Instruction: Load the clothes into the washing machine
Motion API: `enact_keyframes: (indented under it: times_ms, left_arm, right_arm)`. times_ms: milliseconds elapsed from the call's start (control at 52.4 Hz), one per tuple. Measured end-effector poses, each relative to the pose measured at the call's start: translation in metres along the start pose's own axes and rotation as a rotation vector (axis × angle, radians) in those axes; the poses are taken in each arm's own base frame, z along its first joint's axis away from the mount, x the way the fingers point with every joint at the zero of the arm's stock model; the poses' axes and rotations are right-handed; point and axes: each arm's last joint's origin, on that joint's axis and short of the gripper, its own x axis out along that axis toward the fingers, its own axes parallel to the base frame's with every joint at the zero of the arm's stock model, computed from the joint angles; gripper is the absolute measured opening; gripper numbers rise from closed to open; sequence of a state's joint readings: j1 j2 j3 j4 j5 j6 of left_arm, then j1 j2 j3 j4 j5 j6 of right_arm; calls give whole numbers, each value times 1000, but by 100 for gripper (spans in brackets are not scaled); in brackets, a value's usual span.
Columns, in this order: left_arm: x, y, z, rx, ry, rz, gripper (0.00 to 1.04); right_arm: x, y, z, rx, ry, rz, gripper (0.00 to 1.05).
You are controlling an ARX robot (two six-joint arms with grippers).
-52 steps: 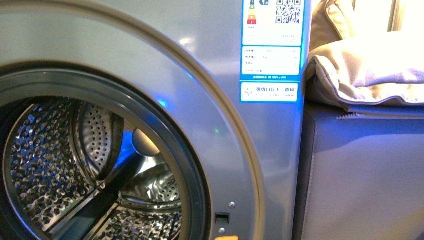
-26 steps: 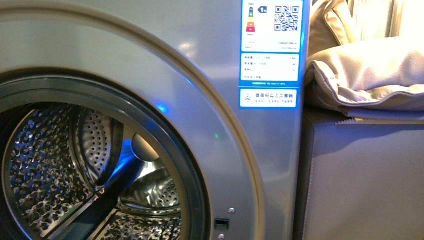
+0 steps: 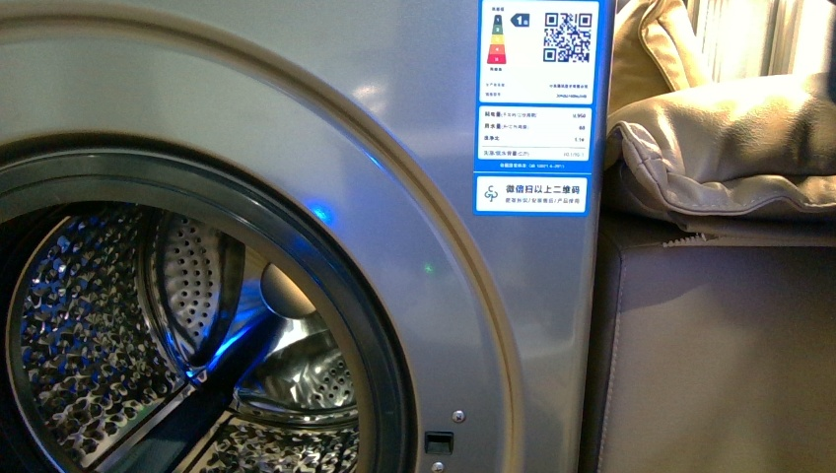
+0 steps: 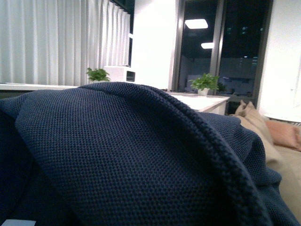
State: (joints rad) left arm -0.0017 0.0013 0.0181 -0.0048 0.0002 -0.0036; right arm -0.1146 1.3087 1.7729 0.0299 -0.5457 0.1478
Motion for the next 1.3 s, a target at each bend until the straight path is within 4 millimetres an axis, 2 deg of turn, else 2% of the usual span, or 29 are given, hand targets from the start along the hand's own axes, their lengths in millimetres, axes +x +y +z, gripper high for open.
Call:
enact_keyframes:
  times_ms: [172, 419, 515, 1297]
  left_arm:
    - [0, 0, 0, 0, 0, 0, 98]
    - [0, 0, 0, 0, 0, 0, 98]
    - [0, 0, 0, 0, 0, 0, 98]
    - [0, 0, 0, 0, 0, 0, 98]
  right_arm:
    - [24, 51, 8, 74, 10, 105, 14]
    - [52, 93, 0, 124, 47, 198, 14]
    - [55, 107, -1, 127, 48, 249, 14]
    - [52, 109, 2, 118, 39, 260, 14]
